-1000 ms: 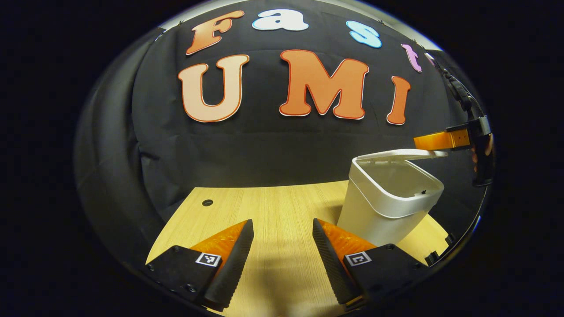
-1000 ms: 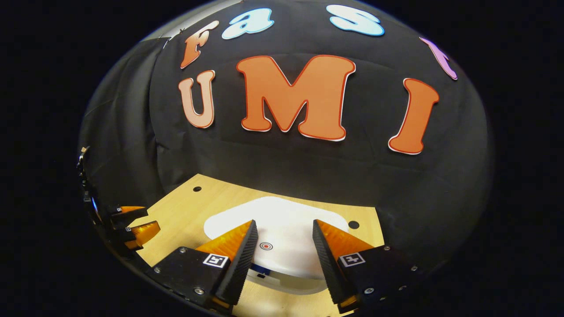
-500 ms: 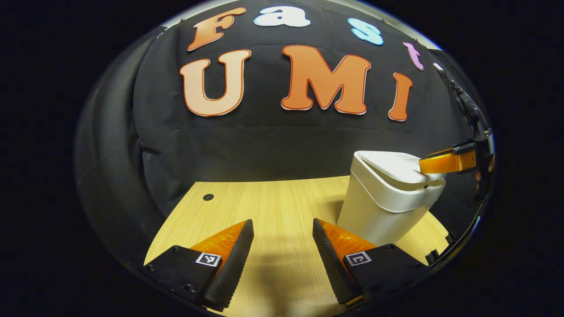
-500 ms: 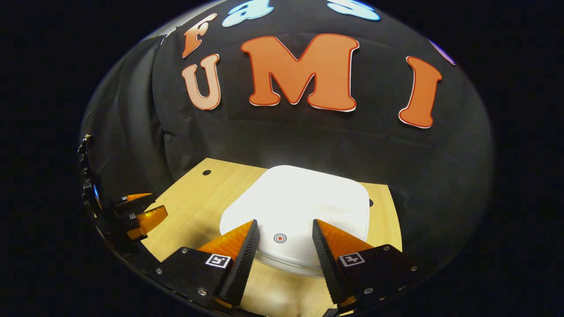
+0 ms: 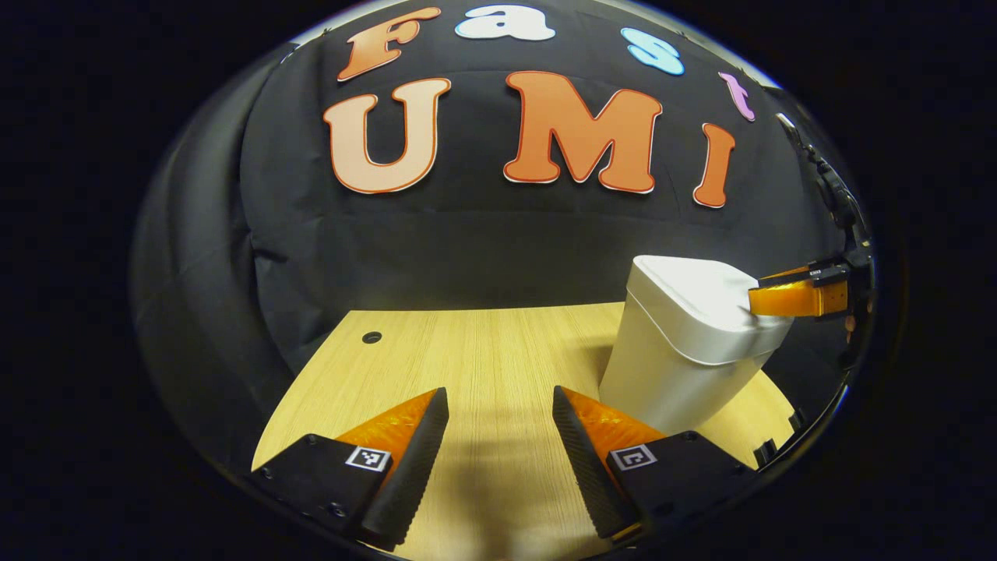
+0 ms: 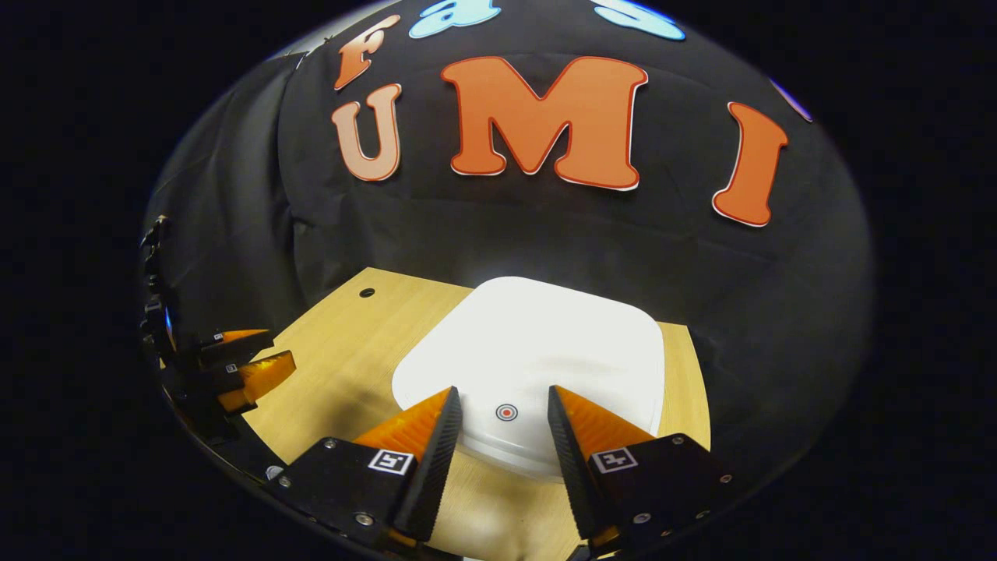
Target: Press the lid of the desktop garbage bin to open it, pick up the crumpled paper on the desktop and throw it into the bin, then pick up the pop can on the desktop and drop it into the bin, and finally close the garbage bin lid.
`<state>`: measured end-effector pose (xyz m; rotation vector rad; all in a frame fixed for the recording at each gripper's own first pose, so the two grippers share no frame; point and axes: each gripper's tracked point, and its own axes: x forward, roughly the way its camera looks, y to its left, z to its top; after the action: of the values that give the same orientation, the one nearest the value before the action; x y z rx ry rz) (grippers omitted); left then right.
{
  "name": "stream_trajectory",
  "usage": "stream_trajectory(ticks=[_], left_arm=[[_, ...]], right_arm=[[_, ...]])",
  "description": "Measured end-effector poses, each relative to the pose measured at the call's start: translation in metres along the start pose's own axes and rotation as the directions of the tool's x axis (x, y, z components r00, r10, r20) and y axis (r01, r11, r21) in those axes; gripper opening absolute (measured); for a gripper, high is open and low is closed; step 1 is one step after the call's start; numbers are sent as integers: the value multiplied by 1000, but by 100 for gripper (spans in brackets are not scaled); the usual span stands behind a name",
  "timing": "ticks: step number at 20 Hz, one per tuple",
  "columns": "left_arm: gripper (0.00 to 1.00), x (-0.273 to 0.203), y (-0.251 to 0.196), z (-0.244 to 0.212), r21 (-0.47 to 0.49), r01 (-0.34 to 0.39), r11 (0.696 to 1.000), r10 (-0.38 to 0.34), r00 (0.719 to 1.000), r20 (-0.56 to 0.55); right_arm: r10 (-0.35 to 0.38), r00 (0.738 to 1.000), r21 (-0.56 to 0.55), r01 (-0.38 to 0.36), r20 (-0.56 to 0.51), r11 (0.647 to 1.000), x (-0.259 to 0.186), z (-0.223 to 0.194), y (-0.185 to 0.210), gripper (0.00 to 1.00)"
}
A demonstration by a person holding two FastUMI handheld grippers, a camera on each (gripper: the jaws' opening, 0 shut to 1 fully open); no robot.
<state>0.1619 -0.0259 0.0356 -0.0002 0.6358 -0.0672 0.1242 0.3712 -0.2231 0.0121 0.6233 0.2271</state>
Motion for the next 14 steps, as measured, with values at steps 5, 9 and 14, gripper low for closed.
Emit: stream_trajectory(ticks=[5, 9, 14], left_arm=[[87, 1, 3, 11, 1, -7, 1000, 7, 1000, 18], [87, -3, 4, 36, -7, -4, 1000, 4, 998, 61], [85, -10, 12, 73, -3, -24, 1000, 24, 990, 139]], right_arm=[[-42, 999, 30, 42, 4, 999, 1, -9, -2, 62], [-38, 999, 52, 39, -12, 998, -2, -20, -9, 63], [-56, 997, 30, 55, 44, 998, 3, 1, 0, 62]])
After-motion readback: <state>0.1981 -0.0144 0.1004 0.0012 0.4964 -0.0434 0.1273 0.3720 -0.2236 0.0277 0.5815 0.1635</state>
